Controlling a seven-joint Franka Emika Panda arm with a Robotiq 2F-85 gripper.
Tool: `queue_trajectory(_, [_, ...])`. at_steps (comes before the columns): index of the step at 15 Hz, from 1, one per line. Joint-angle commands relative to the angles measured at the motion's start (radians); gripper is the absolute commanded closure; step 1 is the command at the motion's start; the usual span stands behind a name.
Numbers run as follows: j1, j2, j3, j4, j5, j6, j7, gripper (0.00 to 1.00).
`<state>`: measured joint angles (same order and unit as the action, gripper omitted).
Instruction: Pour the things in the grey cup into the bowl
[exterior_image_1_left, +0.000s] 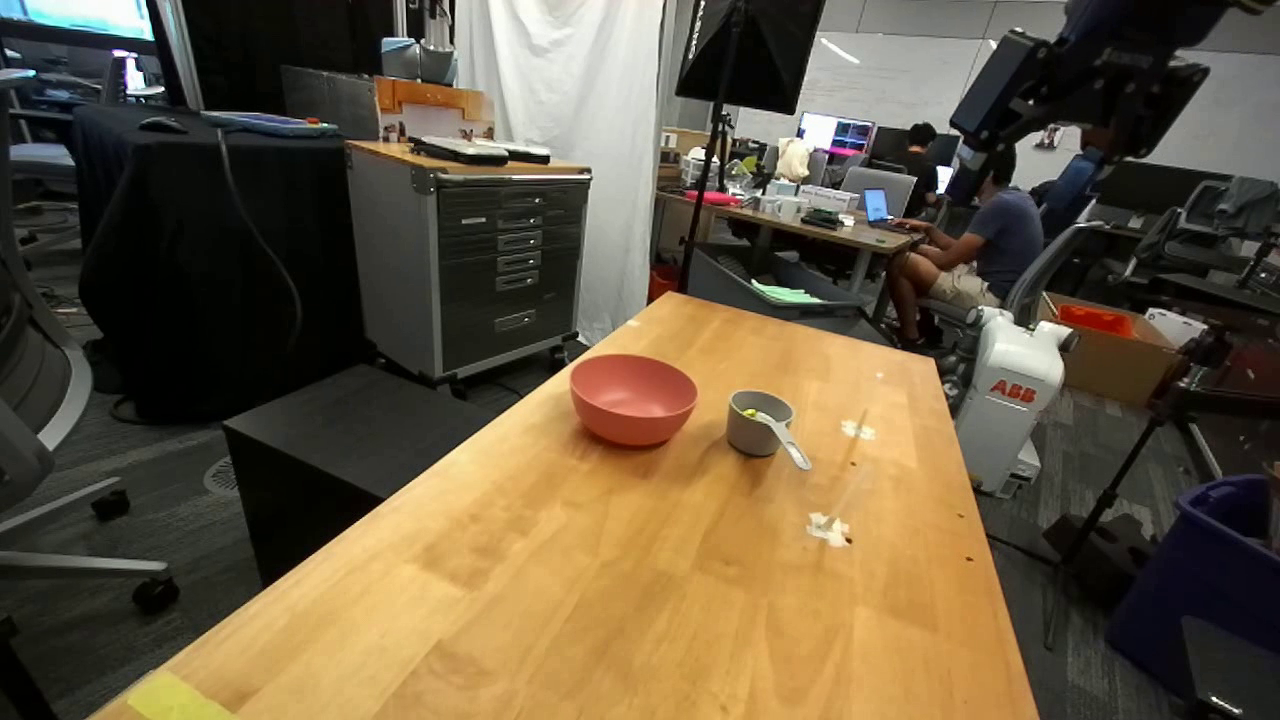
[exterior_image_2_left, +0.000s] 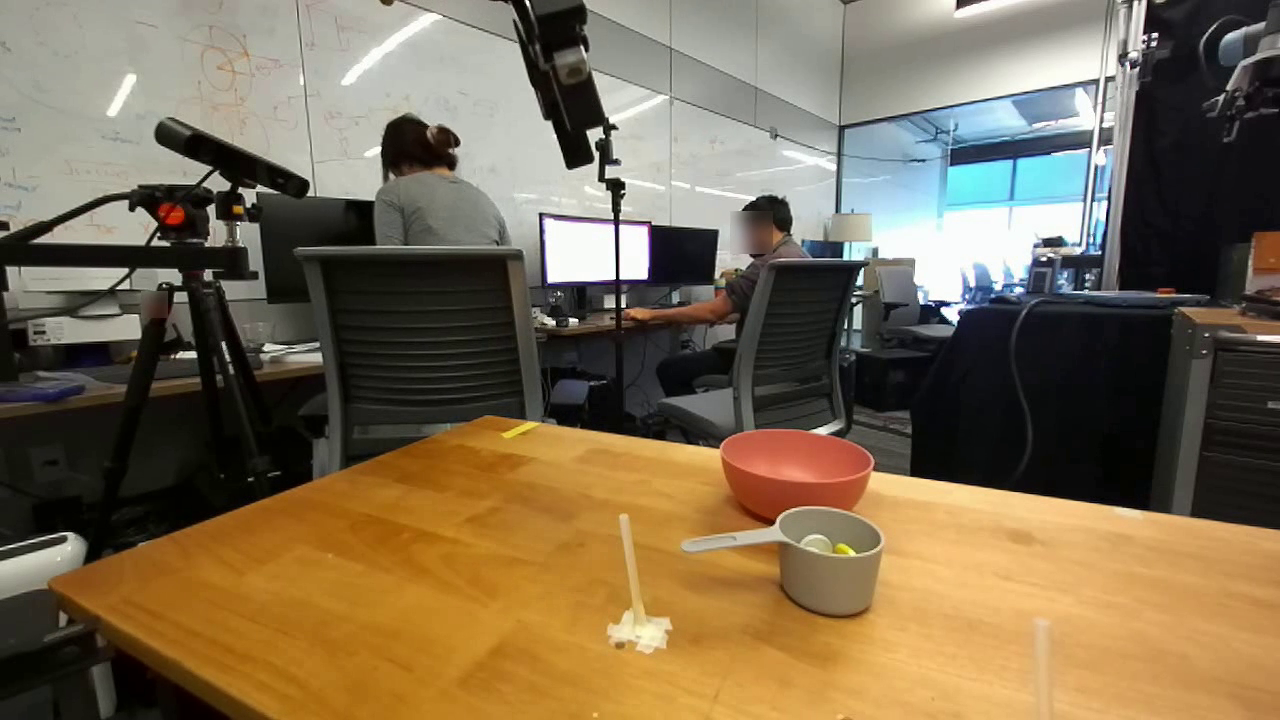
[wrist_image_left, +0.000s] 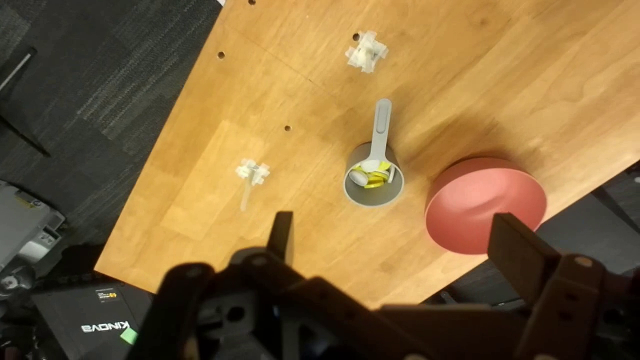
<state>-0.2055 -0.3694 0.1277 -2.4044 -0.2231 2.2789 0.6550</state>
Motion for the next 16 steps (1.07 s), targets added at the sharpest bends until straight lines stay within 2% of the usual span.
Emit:
queue_trajectory(1, [0.015, 0.073, -0.015, 0.101, -0.027, 0.026, -0.003, 0.00])
queue_trajectory(5, [0.028, 0.144, -0.031, 0.163, -0.018, 0.089, -0.046, 0.00])
queue_trajectory(16, [0.081, 0.353, -0.109, 0.274, 0.089, 0.139, -0.193, 0.00])
